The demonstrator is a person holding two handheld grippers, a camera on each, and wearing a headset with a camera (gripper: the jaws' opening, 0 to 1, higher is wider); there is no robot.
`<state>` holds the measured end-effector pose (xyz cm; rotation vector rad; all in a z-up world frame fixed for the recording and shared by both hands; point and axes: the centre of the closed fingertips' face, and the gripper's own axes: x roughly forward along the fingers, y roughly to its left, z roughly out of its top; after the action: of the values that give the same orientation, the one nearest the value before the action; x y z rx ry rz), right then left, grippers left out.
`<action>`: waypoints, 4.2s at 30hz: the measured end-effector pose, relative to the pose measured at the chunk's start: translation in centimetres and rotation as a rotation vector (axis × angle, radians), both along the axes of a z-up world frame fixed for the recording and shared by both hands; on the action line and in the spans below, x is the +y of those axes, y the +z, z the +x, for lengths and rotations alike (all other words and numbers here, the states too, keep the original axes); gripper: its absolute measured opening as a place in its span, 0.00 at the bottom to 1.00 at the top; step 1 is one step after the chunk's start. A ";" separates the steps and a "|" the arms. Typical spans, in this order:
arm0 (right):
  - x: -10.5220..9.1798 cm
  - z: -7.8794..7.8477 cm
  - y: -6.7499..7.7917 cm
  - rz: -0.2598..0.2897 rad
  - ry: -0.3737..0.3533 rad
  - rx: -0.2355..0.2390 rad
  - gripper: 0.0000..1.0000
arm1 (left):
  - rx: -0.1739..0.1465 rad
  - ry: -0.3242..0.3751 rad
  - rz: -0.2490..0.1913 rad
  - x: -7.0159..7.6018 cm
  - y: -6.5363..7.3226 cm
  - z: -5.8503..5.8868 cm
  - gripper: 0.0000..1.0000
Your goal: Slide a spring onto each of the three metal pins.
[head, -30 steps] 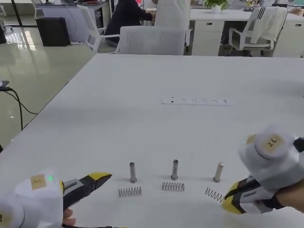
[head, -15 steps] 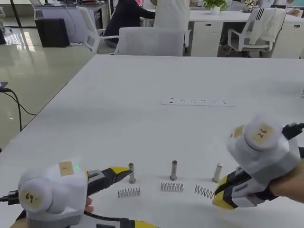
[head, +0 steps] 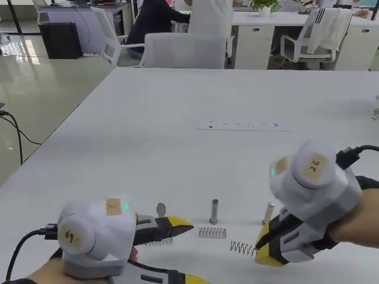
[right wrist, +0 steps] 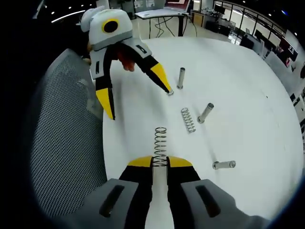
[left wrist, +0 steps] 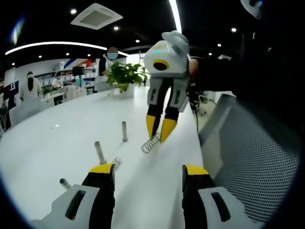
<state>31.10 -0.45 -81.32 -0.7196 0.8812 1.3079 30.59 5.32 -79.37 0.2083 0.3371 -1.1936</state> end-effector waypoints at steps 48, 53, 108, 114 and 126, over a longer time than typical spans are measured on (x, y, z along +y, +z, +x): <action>2.4 -3.1 2.8 0.057 0.182 0.039 0.07 | -0.099 -0.242 0.066 -3.0 -0.1 -1.9 0.03; 3.4 -3.1 4.1 0.103 0.179 0.017 0.07 | -0.105 -0.235 0.068 -3.0 -0.2 -1.8 0.03; 5.2 -3.1 3.1 -0.026 0.210 -0.009 0.08 | -0.085 -0.212 0.042 -3.4 0.3 -1.8 0.02; 5.3 -2.8 3.3 -0.033 0.198 -0.017 0.08 | -0.088 -0.198 0.025 -3.3 0.5 -1.5 0.03; 4.8 -1.9 3.8 -0.036 0.179 -0.033 0.08 | -0.041 -0.150 -0.004 -2.6 0.4 -1.1 0.22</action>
<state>29.18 4.35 -77.57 -0.8614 0.8297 1.4368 29.49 2.77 -78.99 0.2576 0.2870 -1.3360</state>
